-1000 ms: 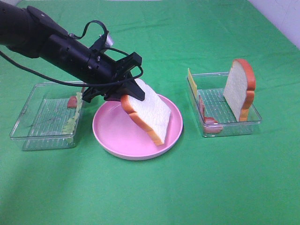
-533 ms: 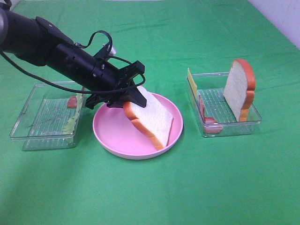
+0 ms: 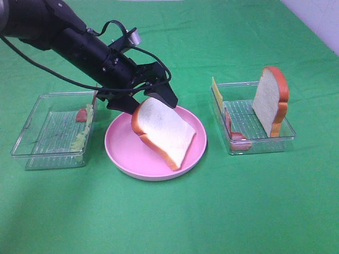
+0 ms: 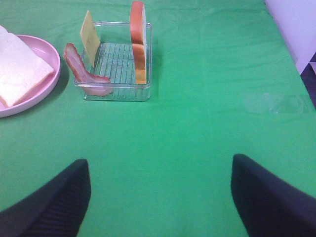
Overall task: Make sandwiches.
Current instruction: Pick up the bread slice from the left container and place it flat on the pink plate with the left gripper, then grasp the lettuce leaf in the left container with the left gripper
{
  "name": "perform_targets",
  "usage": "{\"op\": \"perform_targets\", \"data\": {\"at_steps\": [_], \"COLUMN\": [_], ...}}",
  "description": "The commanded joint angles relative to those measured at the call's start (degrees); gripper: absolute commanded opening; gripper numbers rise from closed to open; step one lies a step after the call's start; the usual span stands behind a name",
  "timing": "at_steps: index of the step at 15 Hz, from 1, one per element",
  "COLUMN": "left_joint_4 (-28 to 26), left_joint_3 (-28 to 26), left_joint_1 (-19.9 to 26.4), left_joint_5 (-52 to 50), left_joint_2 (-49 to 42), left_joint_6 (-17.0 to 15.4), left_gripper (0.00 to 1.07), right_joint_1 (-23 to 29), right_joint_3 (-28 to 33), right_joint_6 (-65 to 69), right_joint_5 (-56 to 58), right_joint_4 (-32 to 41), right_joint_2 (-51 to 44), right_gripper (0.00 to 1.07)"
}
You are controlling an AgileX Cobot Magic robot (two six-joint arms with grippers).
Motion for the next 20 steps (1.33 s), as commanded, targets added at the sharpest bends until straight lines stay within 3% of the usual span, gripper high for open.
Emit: {"op": "perform_targets", "data": {"at_steps": [1, 5, 7, 11, 13, 18, 20], "left_joint_4": [10.2, 30.9, 34.4, 43.5, 46.1, 47.6, 47.6], "left_joint_3": [-3.4, -12.5, -16.4, -20.5, -20.5, -20.0, -17.0], "left_joint_1": [-1.2, -4.2, -4.2, -4.2, -4.2, -4.2, -4.2], "left_joint_5": [2.4, 10.4, 16.8, 25.6, 25.5, 25.5, 25.5], "left_joint_2": [-0.2, -0.2, -0.2, -0.5, -0.7, -0.7, -0.8], "left_joint_6": [-7.1, -23.8, -30.3, -35.7, -38.4, -43.1, -44.4], "left_gripper": [0.87, 0.87, 0.87, 0.86, 0.79, 0.75, 0.75], "right_joint_1": [-0.2, -0.2, -0.2, -0.2, -0.2, -0.2, -0.2], "right_joint_3": [-0.1, -0.1, -0.1, -0.1, -0.1, -0.1, -0.1], "right_joint_6": [-0.7, -0.7, -0.7, -0.7, -0.7, -0.7, -0.7], "right_joint_5": [-0.7, -0.7, -0.7, -0.7, -0.7, -0.7, -0.7], "right_joint_4": [-0.1, -0.1, -0.1, -0.1, -0.1, -0.1, -0.1], "right_joint_2": [-0.9, -0.9, -0.9, -0.9, -0.9, -0.9, -0.9], "right_gripper": [0.75, 0.75, 0.75, 0.75, 0.75, 0.75, 0.75]}}
